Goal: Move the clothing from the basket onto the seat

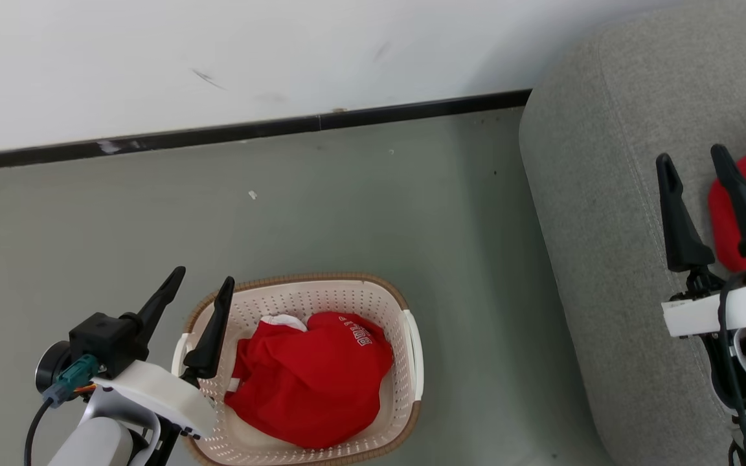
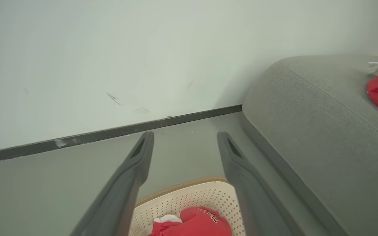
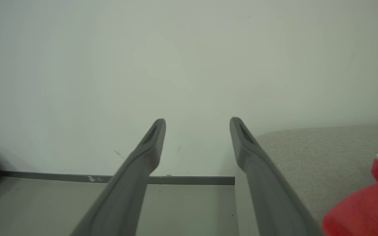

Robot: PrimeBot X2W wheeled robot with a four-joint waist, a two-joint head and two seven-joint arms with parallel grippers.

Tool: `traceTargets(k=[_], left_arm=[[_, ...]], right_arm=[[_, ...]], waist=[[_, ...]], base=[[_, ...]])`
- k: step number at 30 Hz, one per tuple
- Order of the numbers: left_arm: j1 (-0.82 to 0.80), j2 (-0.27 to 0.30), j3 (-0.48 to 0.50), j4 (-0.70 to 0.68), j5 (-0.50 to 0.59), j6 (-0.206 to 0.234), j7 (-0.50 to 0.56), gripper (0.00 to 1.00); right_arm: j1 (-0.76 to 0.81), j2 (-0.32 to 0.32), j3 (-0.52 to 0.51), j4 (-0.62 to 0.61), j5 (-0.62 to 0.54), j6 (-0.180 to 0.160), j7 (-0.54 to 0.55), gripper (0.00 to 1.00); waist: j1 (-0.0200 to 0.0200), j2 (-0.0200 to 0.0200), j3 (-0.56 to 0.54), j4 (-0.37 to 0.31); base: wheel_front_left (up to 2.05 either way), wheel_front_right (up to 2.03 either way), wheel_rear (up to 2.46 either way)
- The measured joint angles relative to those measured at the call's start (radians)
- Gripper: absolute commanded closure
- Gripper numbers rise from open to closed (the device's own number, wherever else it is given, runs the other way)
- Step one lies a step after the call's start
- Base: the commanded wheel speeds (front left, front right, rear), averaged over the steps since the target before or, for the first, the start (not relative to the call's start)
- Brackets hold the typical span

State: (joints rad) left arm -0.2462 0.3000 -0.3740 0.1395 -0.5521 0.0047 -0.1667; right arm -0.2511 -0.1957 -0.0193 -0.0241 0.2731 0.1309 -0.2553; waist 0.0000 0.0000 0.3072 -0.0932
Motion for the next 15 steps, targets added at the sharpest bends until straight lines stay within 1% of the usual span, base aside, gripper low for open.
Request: traceTargets(k=[12,15], left_arm=[[-0.053,0.002,-0.046,0.088,0.009,-0.027,0.044,0.0],[-0.071,0.002,-0.06,0.121,0.018,-0.043,0.062,0.0]], right_arm=[[-0.072,0.018,-0.006,-0.032,-0.002,0.0,0.0,0.0],[-0.094,0.028,-0.006,-0.039,-0.002,0.0,0.0,0.0]], waist=[[0.0,0.0,0.102,-0.03],[0.0,0.0,0.129,-0.038]], base=[[0.0,0.0,0.0],[0.0,0.0,0.0]])
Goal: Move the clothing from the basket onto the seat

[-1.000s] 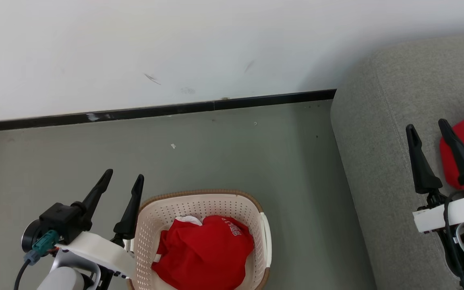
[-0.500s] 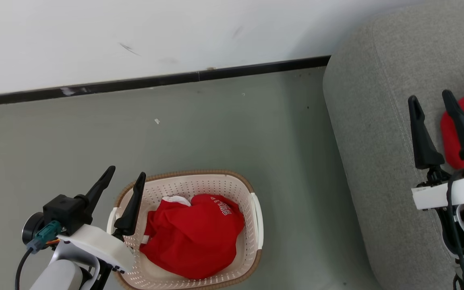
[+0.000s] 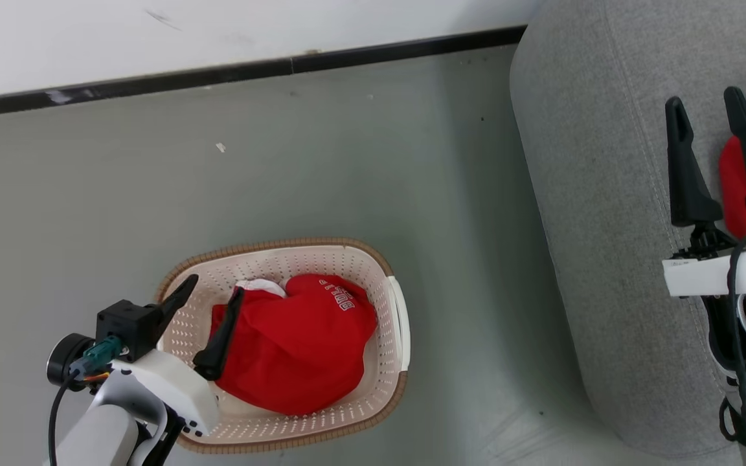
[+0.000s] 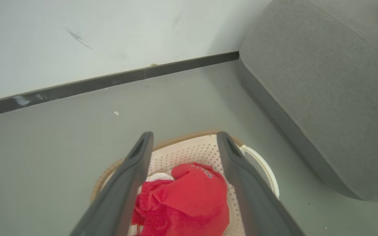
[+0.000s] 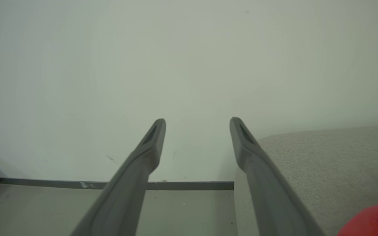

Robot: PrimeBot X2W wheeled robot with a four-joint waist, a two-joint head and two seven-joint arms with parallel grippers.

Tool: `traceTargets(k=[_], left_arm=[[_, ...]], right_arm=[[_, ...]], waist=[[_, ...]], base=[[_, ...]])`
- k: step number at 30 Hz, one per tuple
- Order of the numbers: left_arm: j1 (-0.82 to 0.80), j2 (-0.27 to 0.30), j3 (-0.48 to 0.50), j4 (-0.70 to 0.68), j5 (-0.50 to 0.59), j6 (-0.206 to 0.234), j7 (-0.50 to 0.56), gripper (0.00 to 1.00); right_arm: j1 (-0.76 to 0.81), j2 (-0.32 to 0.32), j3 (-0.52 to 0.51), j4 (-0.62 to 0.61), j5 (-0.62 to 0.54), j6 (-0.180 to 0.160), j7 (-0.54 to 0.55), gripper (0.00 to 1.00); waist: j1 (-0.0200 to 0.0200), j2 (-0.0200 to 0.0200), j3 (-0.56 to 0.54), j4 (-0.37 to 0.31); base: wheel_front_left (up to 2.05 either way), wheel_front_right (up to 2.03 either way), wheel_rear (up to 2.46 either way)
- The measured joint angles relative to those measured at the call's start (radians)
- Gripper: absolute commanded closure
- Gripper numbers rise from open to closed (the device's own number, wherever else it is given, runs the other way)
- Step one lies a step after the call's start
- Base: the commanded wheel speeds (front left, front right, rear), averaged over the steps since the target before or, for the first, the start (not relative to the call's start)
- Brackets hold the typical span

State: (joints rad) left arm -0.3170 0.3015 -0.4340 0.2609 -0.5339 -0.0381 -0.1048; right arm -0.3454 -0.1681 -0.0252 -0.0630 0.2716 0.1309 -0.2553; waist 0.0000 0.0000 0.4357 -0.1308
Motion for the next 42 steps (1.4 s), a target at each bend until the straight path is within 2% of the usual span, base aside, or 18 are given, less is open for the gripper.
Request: traceTargets(k=[20,42], left_arm=[[-0.147,-0.015,-0.062,0.239,0.028,-0.044,0.077,0.0],[-0.33,-0.025,-0.109,0.447,0.089,-0.062,0.111,0.0]], right_arm=[[-0.1,0.041,0.014,-0.033,-0.01,0.0,0.0,0.0],[-0.199,0.085,0.049,-0.055,-0.016,0.0,0.0,0.0]], waist=[[0.0,0.0,0.169,-0.059],[0.0,0.0,0.336,-0.147]], base=[[0.0,0.0,0.0],[0.0,0.0,0.0]])
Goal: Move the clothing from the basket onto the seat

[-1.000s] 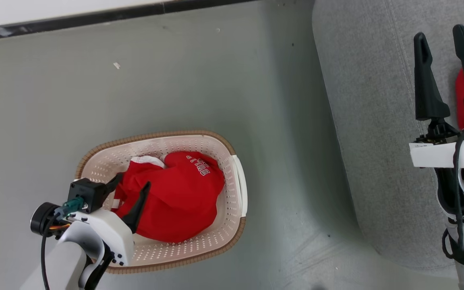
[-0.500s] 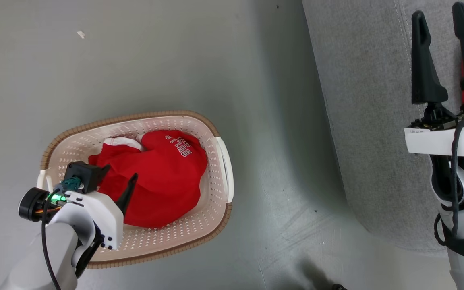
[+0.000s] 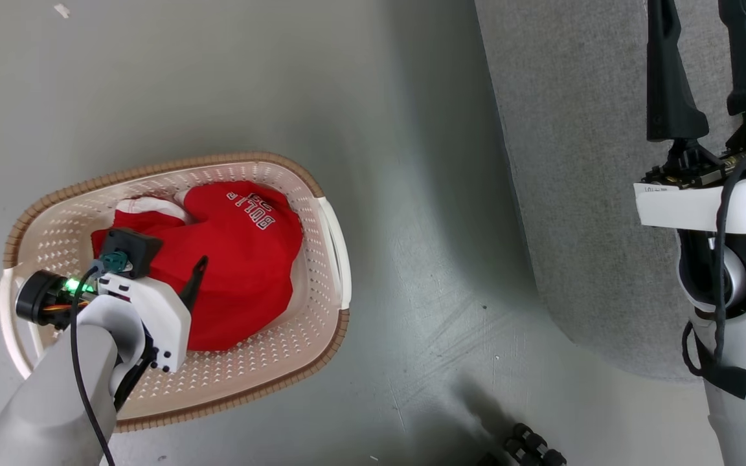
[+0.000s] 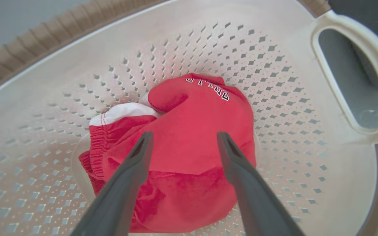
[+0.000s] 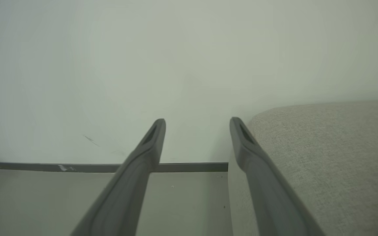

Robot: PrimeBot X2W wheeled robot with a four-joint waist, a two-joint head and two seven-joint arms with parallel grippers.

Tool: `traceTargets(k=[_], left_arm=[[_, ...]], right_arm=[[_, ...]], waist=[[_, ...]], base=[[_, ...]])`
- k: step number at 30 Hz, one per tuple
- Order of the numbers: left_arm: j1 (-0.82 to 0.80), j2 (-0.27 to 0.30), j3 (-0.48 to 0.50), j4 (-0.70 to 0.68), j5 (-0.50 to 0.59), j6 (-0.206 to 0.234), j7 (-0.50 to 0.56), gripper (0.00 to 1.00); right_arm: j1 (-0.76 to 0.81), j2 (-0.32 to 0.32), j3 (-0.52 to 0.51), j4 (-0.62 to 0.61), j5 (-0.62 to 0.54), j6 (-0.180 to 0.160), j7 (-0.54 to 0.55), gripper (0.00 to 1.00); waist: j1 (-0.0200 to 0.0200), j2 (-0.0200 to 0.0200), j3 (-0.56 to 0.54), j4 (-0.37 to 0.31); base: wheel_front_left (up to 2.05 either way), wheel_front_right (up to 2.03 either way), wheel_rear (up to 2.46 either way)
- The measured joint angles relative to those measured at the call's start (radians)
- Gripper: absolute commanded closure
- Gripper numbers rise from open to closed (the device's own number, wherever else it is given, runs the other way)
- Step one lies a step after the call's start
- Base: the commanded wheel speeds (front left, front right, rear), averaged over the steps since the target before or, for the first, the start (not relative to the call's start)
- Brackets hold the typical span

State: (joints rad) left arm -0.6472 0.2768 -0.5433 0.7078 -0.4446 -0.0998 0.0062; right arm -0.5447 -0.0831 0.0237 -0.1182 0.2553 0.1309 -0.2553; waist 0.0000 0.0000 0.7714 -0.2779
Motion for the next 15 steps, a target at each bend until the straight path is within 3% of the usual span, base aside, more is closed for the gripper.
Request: traceTargets(k=[15], left_arm=[[-0.105,0.0,-0.021,0.137,0.042,0.004,0.038,0.0]], right_arm=[[-0.04,0.021,0.023,0.0,0.0,0.0,0.0,0.0]], waist=[[0.0,0.0,0.085,-0.057]], base=[[0.0,0.0,0.0]])
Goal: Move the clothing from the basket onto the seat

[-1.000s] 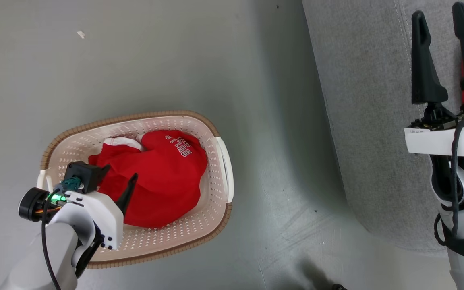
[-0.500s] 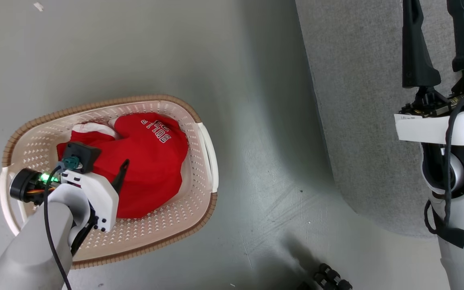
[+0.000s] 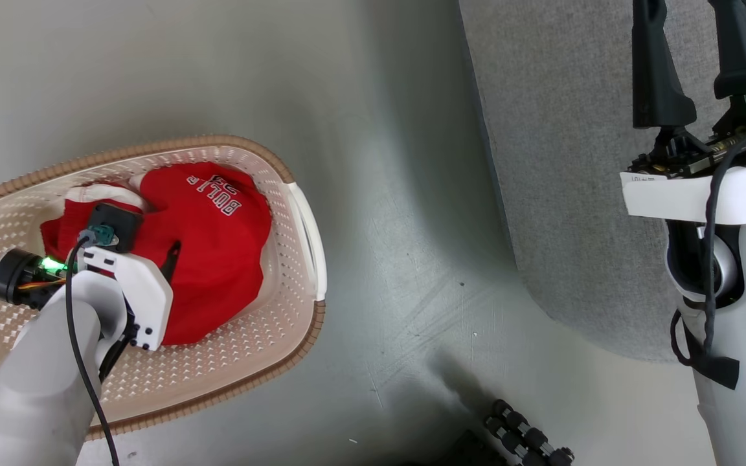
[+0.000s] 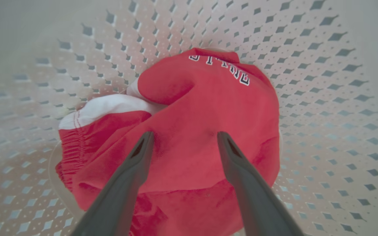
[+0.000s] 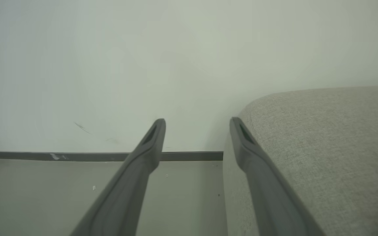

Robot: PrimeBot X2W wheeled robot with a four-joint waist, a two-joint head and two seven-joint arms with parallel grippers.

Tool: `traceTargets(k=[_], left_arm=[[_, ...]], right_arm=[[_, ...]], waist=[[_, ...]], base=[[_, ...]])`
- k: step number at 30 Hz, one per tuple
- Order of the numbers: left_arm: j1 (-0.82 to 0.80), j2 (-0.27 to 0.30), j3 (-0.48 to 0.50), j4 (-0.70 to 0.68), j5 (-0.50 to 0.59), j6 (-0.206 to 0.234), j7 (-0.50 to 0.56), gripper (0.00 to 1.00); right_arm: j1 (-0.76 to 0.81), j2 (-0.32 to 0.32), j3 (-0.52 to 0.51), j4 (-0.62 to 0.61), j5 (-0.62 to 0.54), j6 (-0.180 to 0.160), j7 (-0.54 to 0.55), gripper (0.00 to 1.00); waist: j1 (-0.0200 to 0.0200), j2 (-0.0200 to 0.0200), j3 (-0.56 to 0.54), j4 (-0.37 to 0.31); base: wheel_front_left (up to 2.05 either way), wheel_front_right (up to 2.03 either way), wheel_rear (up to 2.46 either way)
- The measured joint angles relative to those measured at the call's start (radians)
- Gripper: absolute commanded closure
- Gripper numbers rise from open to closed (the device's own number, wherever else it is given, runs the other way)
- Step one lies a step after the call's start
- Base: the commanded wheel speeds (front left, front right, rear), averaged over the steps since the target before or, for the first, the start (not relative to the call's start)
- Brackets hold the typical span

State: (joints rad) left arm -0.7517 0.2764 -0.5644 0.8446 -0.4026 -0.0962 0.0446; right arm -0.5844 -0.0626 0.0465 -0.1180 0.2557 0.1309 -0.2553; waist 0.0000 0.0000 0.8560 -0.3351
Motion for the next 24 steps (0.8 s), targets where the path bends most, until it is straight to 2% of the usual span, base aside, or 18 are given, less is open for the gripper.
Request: traceTargets(k=[24], left_arm=[[-0.084,0.008,-0.046,0.158,0.045,0.006,0.062,0.0]], right_arm=[[-0.048,0.014,0.024,0.004,0.009,0.0,0.0,0.0]], waist=[[0.0,0.0,0.081,-0.082]], base=[[0.0,0.0,0.0]])
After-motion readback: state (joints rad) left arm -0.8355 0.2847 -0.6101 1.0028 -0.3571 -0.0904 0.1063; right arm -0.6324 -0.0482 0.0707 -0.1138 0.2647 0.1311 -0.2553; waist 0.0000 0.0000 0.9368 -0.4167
